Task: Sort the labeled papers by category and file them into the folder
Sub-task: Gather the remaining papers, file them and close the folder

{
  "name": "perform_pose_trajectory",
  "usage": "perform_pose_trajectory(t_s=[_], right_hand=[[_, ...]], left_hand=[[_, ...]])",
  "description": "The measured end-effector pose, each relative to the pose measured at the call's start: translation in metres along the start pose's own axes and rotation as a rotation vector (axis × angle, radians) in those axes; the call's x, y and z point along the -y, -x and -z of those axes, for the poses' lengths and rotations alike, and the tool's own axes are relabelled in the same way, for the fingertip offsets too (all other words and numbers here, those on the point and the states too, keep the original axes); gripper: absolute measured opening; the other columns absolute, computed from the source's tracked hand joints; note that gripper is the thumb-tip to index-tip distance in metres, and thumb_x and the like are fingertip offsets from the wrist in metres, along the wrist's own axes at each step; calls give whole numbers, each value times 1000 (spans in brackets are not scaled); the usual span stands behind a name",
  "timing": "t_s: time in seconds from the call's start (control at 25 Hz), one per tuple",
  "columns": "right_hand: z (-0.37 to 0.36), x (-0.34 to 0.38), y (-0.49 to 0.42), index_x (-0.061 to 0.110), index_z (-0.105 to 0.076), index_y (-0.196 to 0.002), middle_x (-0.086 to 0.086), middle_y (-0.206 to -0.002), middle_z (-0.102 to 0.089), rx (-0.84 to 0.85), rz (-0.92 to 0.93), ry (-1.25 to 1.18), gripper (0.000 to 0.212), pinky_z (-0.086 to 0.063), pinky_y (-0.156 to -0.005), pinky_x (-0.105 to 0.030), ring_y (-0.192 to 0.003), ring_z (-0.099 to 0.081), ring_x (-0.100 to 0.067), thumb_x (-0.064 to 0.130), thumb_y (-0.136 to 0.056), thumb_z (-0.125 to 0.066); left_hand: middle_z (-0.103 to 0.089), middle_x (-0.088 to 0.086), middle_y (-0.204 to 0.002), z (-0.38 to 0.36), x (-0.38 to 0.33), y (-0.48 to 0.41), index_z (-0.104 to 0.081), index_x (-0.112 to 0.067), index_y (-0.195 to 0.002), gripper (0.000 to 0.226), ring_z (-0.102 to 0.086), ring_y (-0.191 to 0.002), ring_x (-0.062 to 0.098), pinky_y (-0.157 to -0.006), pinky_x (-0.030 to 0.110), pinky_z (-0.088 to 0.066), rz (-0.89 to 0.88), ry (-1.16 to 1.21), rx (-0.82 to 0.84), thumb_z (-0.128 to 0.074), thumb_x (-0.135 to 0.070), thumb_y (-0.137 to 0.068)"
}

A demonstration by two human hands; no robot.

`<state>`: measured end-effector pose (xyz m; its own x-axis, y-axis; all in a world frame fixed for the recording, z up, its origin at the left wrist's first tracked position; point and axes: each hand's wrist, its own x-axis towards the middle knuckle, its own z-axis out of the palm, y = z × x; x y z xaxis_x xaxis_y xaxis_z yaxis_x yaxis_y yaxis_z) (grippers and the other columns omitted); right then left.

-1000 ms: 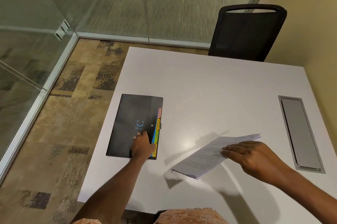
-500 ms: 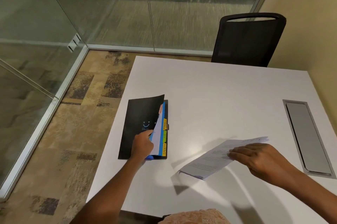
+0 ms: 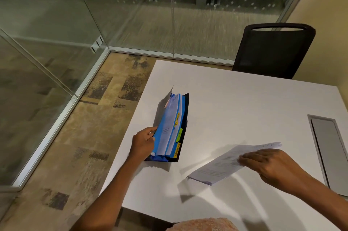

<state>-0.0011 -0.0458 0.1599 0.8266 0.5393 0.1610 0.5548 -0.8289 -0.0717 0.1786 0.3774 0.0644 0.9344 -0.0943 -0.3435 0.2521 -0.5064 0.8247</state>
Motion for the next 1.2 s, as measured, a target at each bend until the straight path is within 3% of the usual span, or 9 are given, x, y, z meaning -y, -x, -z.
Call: perform_pose_trajectory(t_s=[0.24, 0.36, 0.44, 0.56, 0.68, 0.84, 0.96, 1.08, 1.2], right_hand=[[-1, 1, -8, 14, -84, -112, -1, -111, -83, 28, 17, 21, 54, -66, -67, -36, -90, -82, -21, 0, -85, -39], [0, 2, -12, 15, -83, -112, 0, -111, -83, 47, 18, 27, 54, -66, -65, -37, -89, -82, -21, 0, -84, -39], [2, 3, -13, 15, -83, -112, 0, -111, -83, 71, 4, 23, 51, -66, -66, -37, -89, -82, -20, -2, -82, -47], [4, 5, -14, 16, -84, -111, 2, -111, -83, 95, -30, 19, 60, -67, -67, -37, -88, -81, -19, -14, -60, -79], [4, 7, -16, 16, -84, -110, 3, -110, -83, 127, -49, 13, 68, -67, -67, -35, -87, -81, -19, -16, -49, -86], [3, 8, -18, 16, -84, -111, 4, -111, -82, 135, -54, -8, 68, -66, -65, -35, -86, -81, -20, -16, -51, -86], [5, 10, -20, 15, -84, -110, 3, -110, -83, 131, -54, -16, 66, -66, -65, -36, -86, -81, -20, -16, -52, -85], [8, 11, -20, 15, -84, -109, 3, -109, -83, 130, -61, -21, 67, -66, -64, -35, -84, -81, -21, -17, -50, -85], [7, 10, -18, 16, -84, -110, 4, -109, -83, 136, -71, -29, 68, -66, -65, -34, -85, -81, -20, -16, -49, -86]], left_hand=[[-82, -9, -110, 23, 10, 6, -74, -33, -126, 50, -77, -106, 18, -83, 29, -63, 46, 161, -12, -60, 7, -98], [-79, -10, -87, 32, 10, 11, -69, -42, -131, 59, -71, -69, 15, -64, 23, -57, 36, 219, -54, -60, 7, -99], [-61, -7, -68, 39, 11, 13, -62, -48, -139, 66, -40, -48, 10, -47, 19, -42, 19, 222, -67, -59, 5, -100], [-66, -10, -89, 48, 13, 14, -60, -54, -141, 73, -45, -60, 8, -48, 19, -40, -20, 198, -41, -54, 6, -100], [-61, -27, -146, 54, 11, 18, -59, -54, -142, 75, -62, -113, -5, -83, 12, -50, -85, 111, 31, -48, 8, -102], [-53, -35, -150, 51, 5, 23, -57, -52, -146, 74, -46, -140, -14, -122, 20, -32, -118, 25, 93, -40, 8, -106], [-52, -24, -156, 46, 6, 18, -55, -53, -147, 69, -51, -136, -10, -122, 25, -36, -133, 45, 96, -42, 3, -109], [-48, -18, -161, 40, 5, 16, -48, -48, -155, 51, -48, -144, 2, -123, 37, -40, -114, 53, 84, -57, -26, -110], [-39, -17, -164, 37, 0, 19, -38, -41, -162, 66, -34, -150, 3, -126, 36, -32, -107, 6, 86, -68, -41, -102]])
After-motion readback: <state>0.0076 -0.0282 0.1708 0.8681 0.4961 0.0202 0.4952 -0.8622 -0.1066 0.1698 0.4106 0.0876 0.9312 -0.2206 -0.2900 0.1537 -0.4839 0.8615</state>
